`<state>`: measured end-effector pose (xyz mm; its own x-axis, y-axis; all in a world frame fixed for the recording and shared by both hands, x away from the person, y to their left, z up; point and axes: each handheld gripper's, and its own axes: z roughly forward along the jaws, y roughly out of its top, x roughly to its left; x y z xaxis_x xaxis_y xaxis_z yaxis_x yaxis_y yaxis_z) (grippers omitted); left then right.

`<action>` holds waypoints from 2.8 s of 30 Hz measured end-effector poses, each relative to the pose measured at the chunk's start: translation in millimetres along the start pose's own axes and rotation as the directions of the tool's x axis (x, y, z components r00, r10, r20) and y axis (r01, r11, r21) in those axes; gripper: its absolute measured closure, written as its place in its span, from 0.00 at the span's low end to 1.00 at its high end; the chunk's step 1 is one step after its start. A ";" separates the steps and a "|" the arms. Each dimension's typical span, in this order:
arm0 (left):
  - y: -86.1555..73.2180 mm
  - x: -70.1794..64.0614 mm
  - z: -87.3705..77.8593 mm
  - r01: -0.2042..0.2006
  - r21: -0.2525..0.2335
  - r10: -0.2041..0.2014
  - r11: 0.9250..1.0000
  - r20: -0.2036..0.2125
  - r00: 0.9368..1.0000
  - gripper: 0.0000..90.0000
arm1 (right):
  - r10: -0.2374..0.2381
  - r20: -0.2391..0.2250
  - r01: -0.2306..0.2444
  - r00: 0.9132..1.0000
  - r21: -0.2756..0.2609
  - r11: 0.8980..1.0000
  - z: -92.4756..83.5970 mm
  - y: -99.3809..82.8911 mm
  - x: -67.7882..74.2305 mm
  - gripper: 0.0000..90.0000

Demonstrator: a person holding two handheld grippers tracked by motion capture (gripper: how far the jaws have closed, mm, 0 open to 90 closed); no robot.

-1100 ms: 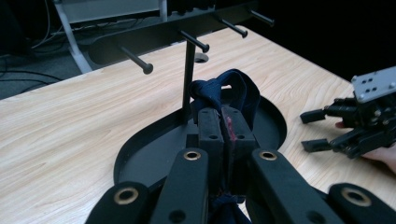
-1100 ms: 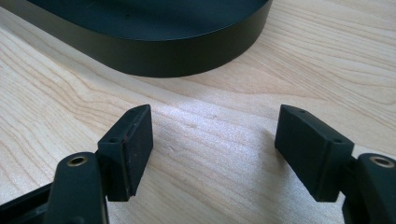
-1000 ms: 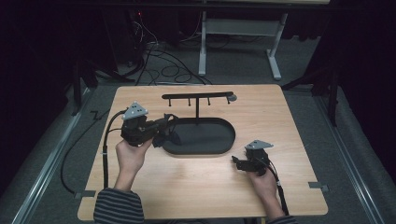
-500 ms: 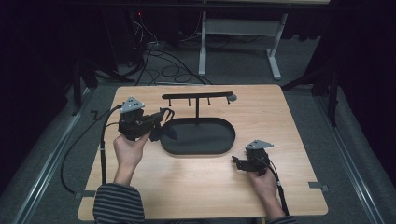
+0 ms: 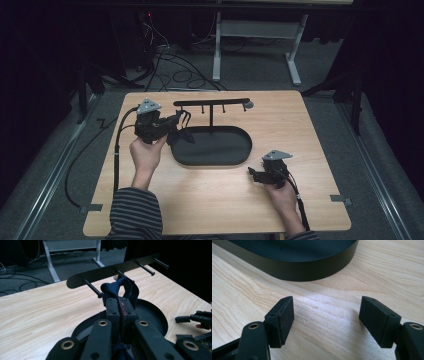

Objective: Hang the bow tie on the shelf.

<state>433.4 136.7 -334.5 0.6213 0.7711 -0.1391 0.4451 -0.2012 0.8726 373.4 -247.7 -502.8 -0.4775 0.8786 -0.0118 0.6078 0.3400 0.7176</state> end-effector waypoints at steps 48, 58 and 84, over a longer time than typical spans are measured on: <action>-9.2 24.2 35.3 0.034 0.053 -0.029 0.998 -0.092 0.995 0.96 | -0.003 -0.004 0.003 1.000 0.002 1.000 0.0 0.1 0.8 0.33; -16.9 26.2 33.1 0.044 0.049 -0.039 0.998 -0.092 0.995 0.91 | -0.003 -0.004 0.003 1.000 0.002 1.000 0.0 0.1 0.8 0.33; -23.3 24.0 20.0 0.037 0.037 -0.033 0.999 -0.115 0.993 0.73 | -0.003 -0.004 0.003 1.000 0.002 1.000 0.0 0.1 0.8 0.33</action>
<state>450.8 147.7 -367.5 0.5279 0.8418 -0.1126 0.4917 -0.1948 0.8487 373.1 -246.9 -502.7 -0.4818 0.8762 -0.0111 0.6077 0.3432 0.7162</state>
